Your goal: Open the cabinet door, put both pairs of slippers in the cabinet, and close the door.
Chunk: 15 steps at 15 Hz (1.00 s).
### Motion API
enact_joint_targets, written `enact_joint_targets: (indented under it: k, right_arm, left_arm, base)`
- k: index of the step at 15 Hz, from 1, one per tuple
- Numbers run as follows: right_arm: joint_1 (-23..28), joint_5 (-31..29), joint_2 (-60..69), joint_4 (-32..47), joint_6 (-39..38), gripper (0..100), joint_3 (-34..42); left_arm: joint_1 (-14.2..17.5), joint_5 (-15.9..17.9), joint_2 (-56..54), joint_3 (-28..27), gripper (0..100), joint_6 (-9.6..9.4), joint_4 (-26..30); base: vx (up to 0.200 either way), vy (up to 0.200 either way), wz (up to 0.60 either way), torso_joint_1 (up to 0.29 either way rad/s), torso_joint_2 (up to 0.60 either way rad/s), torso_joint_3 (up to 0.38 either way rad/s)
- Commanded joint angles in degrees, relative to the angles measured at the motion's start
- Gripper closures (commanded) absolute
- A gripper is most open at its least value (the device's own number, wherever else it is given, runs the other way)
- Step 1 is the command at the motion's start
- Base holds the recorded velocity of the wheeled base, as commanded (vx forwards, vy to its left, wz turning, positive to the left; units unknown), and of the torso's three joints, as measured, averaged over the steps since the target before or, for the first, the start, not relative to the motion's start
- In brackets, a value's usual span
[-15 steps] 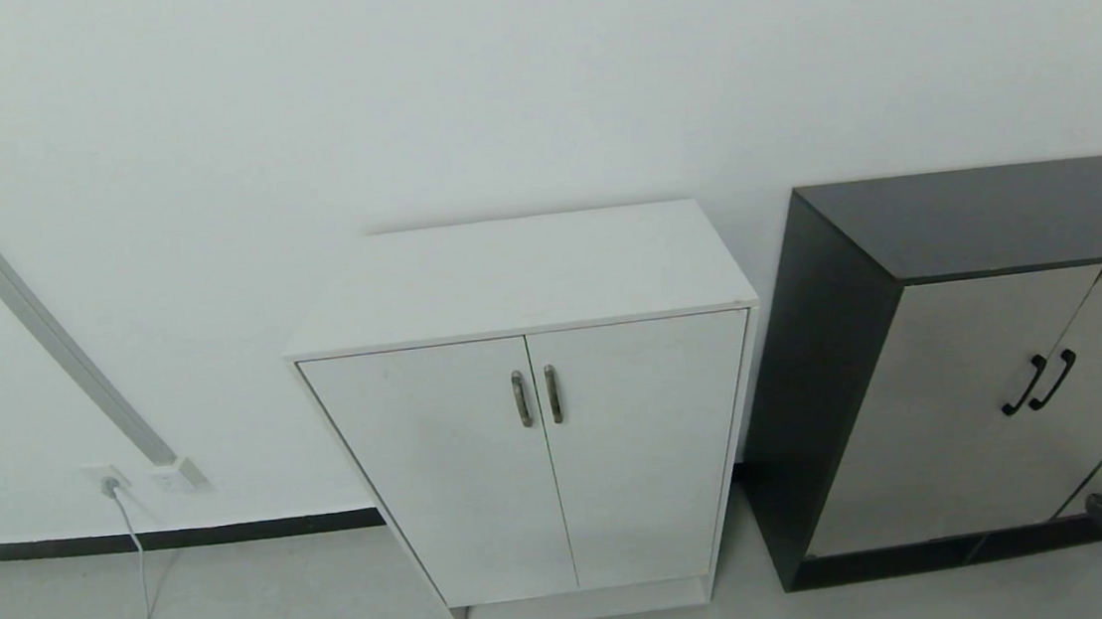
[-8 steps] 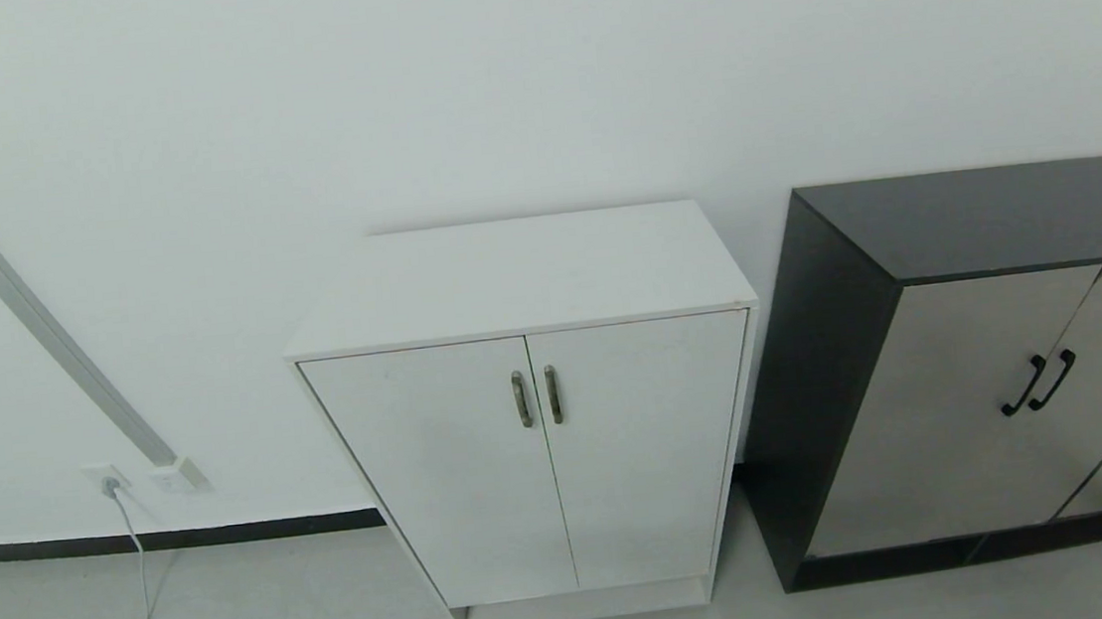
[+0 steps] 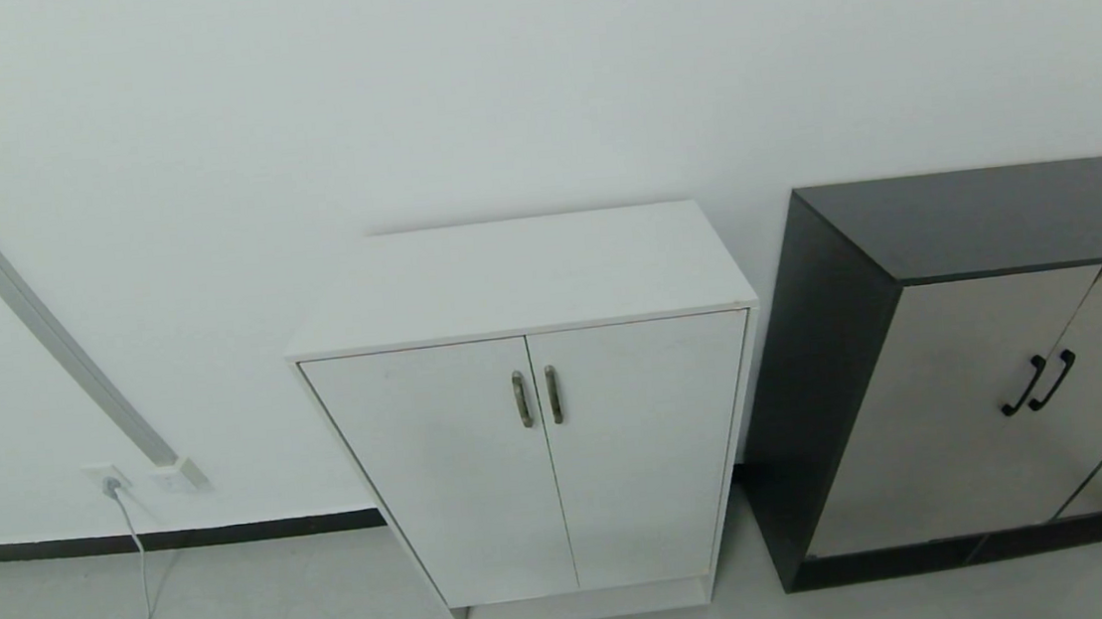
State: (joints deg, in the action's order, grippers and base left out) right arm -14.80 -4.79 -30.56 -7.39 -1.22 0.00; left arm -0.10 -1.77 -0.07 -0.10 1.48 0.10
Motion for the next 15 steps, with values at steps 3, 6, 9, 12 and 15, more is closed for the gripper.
enact_joint_targets:
  k: [3, 6, 9, 12, 15]
  right_arm:
    - [-0.23, 0.13, 4.63, 5.19, -0.01, 100, 0.00]
    - [-0.76, 0.31, 6.74, 5.81, -0.45, 100, -0.18]
    - [-2.60, 1.10, 10.70, 6.33, 0.25, 100, -0.53]
    - [-2.95, 6.20, 13.95, 7.56, 3.33, 100, -0.09]
    - [5.66, 6.20, 14.74, 7.56, 3.24, 100, -0.09]
  left_arm:
    - [0.01, 0.01, 0.07, 0.01, 100, 0.02, -0.01]
    - [0.01, 0.01, 0.07, 0.01, 100, 0.02, -0.01]
    - [0.01, 0.10, 0.07, 0.01, 100, 0.02, -0.01]
    - [0.01, 0.01, 0.07, 0.01, 100, 0.02, -0.01]
    - [0.01, 0.01, 0.07, 0.01, 100, 0.02, -0.01]
  base:
    - [0.000, 0.000, 0.00, 0.000, 0.00, 0.000]
    - [0.000, 0.000, 0.00, 0.000, 0.00, 0.000]
    - [0.000, 0.000, 0.00, 0.000, 0.00, 0.000]
    - [0.000, 0.000, 0.00, 0.000, 0.00, 0.000]
    - [0.000, 0.000, 0.00, 0.000, 0.00, 0.000]
